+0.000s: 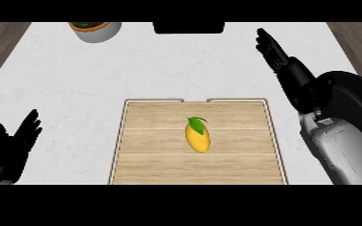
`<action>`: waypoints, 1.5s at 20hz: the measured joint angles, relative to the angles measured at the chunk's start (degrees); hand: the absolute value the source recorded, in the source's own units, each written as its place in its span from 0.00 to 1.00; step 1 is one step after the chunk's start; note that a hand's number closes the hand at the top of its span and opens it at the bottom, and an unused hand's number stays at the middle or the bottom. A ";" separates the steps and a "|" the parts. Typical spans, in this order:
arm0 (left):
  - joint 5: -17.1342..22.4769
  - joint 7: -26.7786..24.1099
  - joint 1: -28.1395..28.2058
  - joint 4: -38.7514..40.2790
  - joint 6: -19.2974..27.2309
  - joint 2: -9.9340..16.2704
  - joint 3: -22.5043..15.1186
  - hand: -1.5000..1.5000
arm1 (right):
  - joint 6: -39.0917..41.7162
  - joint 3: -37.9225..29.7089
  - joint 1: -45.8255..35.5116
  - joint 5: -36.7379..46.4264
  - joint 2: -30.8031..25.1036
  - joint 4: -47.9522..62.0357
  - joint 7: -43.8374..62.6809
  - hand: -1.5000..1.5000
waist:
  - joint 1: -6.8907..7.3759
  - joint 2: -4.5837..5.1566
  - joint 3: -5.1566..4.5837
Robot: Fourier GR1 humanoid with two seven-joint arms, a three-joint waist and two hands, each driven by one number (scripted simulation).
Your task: Pick the lemon from the tray and place it in the pot
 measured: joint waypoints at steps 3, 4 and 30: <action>0.12 -1.37 -4.09 -2.99 0.06 -0.80 0.47 0.50 | 7.04 0.66 -3.95 -4.65 1.48 0.81 -1.84 1.00 | 1.37 0.82 -0.22; 0.19 -2.07 -6.03 -4.50 -0.01 -1.23 0.47 0.50 | 9.94 1.32 -5.35 -6.71 2.34 0.66 -2.45 1.00 | 2.05 1.07 -0.21; -0.38 -7.68 -22.14 -12.61 2.21 -11.31 -0.83 0.50 | 33.36 18.65 -29.03 23.63 -11.32 18.60 -48.05 0.00 | 2.75 1.81 -0.56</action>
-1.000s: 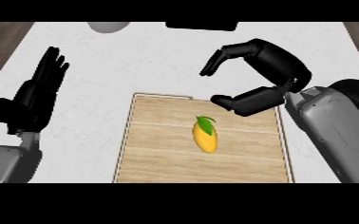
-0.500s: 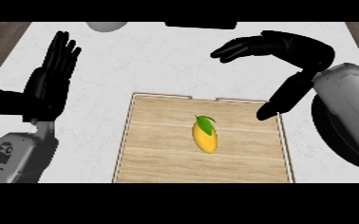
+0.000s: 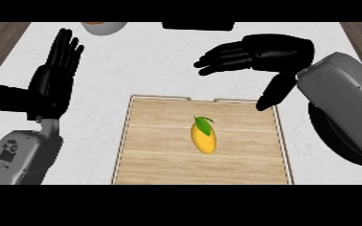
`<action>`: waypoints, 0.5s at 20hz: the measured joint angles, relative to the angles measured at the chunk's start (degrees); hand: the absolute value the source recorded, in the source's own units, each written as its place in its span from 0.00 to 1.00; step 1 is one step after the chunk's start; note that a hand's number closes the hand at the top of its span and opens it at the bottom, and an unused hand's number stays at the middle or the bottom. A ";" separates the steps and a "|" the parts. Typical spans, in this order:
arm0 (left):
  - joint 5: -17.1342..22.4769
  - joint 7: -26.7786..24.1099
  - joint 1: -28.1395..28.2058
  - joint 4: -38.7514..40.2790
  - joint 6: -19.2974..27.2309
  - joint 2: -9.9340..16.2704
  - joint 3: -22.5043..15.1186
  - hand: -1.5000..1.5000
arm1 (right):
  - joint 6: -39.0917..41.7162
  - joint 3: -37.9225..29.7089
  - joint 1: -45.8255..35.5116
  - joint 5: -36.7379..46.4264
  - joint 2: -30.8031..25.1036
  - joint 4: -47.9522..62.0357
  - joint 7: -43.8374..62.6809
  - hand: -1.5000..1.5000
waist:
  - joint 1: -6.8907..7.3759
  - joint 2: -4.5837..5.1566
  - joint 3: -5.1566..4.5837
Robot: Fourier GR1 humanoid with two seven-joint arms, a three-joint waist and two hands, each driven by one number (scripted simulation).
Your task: Pick the lemon from the tray and place it in the pot
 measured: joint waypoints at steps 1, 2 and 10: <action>-0.20 -0.06 -0.29 0.69 0.01 -0.24 0.09 0.50 | -0.72 1.11 -0.48 1.43 0.46 0.68 -0.54 0.00 | -0.28 -0.06 -0.02; -0.30 -0.32 -0.08 0.98 0.08 -0.54 0.28 0.50 | -1.05 2.17 -0.92 2.51 1.36 0.81 -0.14 0.00 | -0.54 -0.16 -0.03; -0.93 0.76 0.09 1.14 -0.63 -0.69 2.06 0.50 | -1.38 7.32 -0.81 9.31 5.09 2.22 1.76 0.00 | -1.85 -0.60 -0.06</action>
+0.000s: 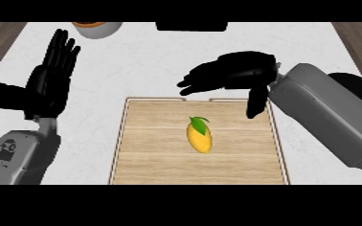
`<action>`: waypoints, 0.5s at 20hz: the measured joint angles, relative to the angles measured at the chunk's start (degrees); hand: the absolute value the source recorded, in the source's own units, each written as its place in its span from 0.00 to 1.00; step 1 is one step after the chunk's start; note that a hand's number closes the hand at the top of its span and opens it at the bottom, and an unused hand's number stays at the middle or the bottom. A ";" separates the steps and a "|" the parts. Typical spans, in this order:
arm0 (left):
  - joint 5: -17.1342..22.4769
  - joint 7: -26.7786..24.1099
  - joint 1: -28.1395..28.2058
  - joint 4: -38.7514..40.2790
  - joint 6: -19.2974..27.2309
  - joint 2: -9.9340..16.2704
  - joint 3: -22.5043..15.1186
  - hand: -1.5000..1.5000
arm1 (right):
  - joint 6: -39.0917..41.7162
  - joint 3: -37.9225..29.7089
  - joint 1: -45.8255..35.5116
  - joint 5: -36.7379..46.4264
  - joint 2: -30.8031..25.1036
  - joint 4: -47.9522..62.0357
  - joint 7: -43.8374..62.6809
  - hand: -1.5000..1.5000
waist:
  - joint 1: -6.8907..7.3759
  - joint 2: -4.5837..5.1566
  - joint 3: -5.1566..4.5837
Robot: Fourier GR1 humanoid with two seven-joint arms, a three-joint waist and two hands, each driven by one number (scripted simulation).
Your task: Pick the lemon from the tray and place it in the pot
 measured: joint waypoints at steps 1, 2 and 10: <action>0.02 -0.37 0.29 0.30 -0.43 0.03 0.40 0.50 | 0.34 0.31 0.15 0.52 -0.06 -0.01 0.02 0.00 | -0.09 -0.02 0.00; 0.01 -0.68 1.00 0.07 -0.68 -0.26 0.42 0.50 | 0.25 0.86 0.60 1.29 0.40 0.23 0.23 0.00 | -0.10 -0.05 0.00; -1.27 -0.58 2.43 -1.22 -1.53 -0.62 1.81 0.50 | -1.08 2.86 3.28 6.00 4.10 1.61 -0.48 0.00 | -0.18 -0.12 0.00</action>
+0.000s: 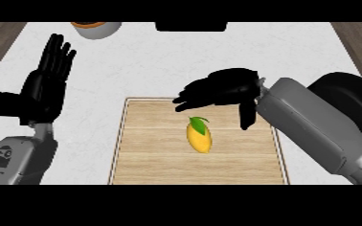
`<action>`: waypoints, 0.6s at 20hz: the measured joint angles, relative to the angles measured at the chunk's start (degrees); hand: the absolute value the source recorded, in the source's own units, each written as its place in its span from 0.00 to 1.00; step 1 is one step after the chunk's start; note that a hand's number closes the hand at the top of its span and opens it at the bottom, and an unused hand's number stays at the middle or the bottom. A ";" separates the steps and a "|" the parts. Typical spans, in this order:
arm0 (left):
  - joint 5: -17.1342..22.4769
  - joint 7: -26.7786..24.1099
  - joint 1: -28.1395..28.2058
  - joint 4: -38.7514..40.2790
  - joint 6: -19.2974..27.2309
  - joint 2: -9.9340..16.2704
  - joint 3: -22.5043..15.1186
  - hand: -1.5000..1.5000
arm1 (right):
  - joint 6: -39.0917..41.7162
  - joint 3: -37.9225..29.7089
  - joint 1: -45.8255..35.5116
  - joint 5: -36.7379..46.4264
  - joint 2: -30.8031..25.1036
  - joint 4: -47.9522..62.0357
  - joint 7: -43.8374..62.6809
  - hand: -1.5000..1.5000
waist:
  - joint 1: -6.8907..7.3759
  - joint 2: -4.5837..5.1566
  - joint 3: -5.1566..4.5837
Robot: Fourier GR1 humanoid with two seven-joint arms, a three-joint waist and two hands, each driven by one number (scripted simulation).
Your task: Pick the lemon from the tray and place it in the pot
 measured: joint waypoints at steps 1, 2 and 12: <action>-0.35 0.10 -0.26 0.15 0.10 -0.22 0.05 0.50 | -0.09 -0.22 0.44 0.15 0.09 -0.26 -0.48 0.00 | -0.10 0.01 0.00; -0.64 -0.15 -0.34 0.58 0.07 -0.47 0.22 0.50 | -0.61 -0.20 1.16 0.60 0.37 -0.63 -0.93 0.00 | -0.18 0.00 0.00; -3.31 0.75 -0.36 -0.08 -0.07 -3.29 0.69 0.50 | -1.60 -2.55 3.92 7.69 4.58 -0.50 0.44 0.00 | -0.30 -0.04 0.01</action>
